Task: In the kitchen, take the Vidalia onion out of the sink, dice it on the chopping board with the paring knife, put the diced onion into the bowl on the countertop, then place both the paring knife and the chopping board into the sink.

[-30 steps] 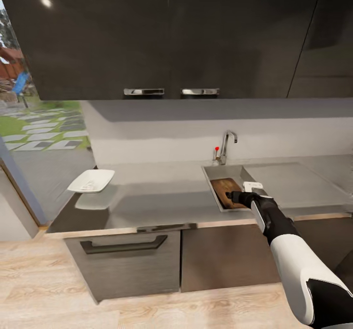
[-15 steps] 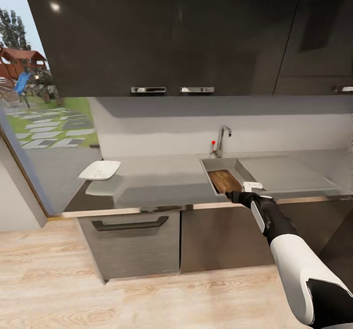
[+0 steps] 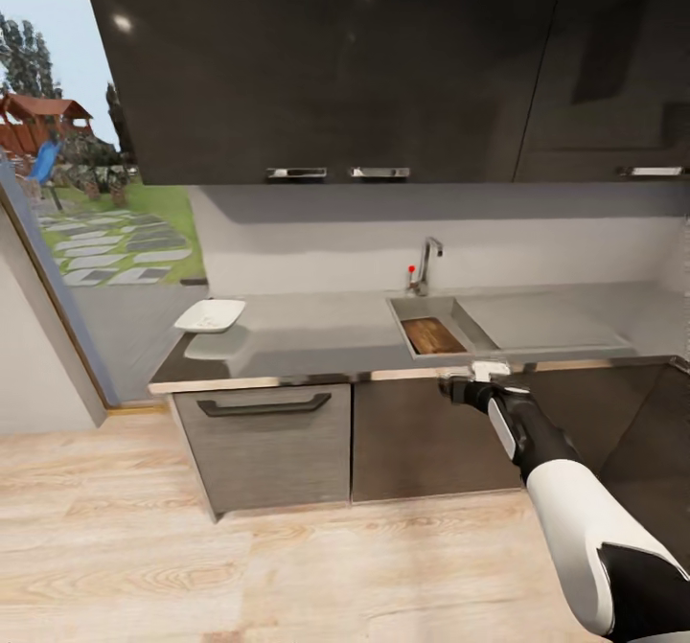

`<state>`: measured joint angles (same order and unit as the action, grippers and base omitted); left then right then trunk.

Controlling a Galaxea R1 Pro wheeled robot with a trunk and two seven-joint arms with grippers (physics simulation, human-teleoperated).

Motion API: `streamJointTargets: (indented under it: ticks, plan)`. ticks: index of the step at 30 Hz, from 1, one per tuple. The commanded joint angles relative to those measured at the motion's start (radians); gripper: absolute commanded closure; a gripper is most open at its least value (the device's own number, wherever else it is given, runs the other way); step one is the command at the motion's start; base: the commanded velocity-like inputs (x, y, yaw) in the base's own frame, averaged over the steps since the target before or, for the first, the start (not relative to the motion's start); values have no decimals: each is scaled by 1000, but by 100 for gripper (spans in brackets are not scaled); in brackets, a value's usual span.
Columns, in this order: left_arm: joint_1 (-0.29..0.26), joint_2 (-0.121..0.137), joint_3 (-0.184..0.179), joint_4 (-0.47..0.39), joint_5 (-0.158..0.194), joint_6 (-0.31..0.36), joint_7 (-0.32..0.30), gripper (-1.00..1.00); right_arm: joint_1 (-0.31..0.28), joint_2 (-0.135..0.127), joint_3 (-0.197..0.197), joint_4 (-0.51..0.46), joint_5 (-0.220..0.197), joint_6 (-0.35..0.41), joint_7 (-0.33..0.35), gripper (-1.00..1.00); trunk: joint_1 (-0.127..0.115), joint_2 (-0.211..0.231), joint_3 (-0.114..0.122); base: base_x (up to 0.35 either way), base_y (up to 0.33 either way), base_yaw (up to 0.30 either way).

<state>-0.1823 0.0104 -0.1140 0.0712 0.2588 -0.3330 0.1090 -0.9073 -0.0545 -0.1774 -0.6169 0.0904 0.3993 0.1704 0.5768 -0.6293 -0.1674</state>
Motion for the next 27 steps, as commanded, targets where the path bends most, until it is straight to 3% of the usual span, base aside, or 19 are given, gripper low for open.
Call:
streamJointTargets:
  ticks: [1,4,6,7,8,11,17,19,22,24,27]
  plan:
    - [-2,0,-9,4,7,-6,-1,-100,-1,0,-5,30,11,-19,9,-100,0,-2,-2,-339,0,0]
    - [-2,1,-9,3,5,-5,-3,-100,-1,0,-5,139,34,-147,9,-100,0,-2,-2,-339,0,0]
    - [-2,1,-7,2,3,-5,-4,-100,0,0,-5,254,83,-295,9,-100,0,-2,-2,-307,0,0]
    - [-2,2,-7,2,3,-5,-4,-100,0,1,-5,321,115,-373,8,-100,0,-2,-2,-176,0,0]
    - [-1,2,-5,-2,1,-5,-3,-100,1,1,-5,491,192,-561,4,-100,0,-2,-2,-58,0,0]
    - [-1,0,-3,-28,1,-4,-1,-100,33,4,-4,565,228,-684,2,-100,0,-2,-2,-29,0,0]
    - [-1,-5,-3,-177,-3,-1,1,-100,241,12,-4,596,245,-808,-3,-100,0,-2,-2,-5,0,0]
    - [-2,-8,-3,-239,-5,18,2,-100,337,13,-4,600,246,-885,-4,-100,0,-2,-2,0,0,0]
    - [-2,-8,-3,-311,-6,113,3,-100,434,13,-5,600,246,-930,-9,-100,0,-2,-2,0,0,0]
    - [-2,-9,-3,-430,-8,271,4,-100,523,13,-5,601,246,-975,-11,-100,0,-2,-2,0,0,0]
    - [-4,-14,-3,-582,-13,419,10,-100,600,26,-5,601,246,-1066,-13,-100,0,-2,-2,0,0,0]
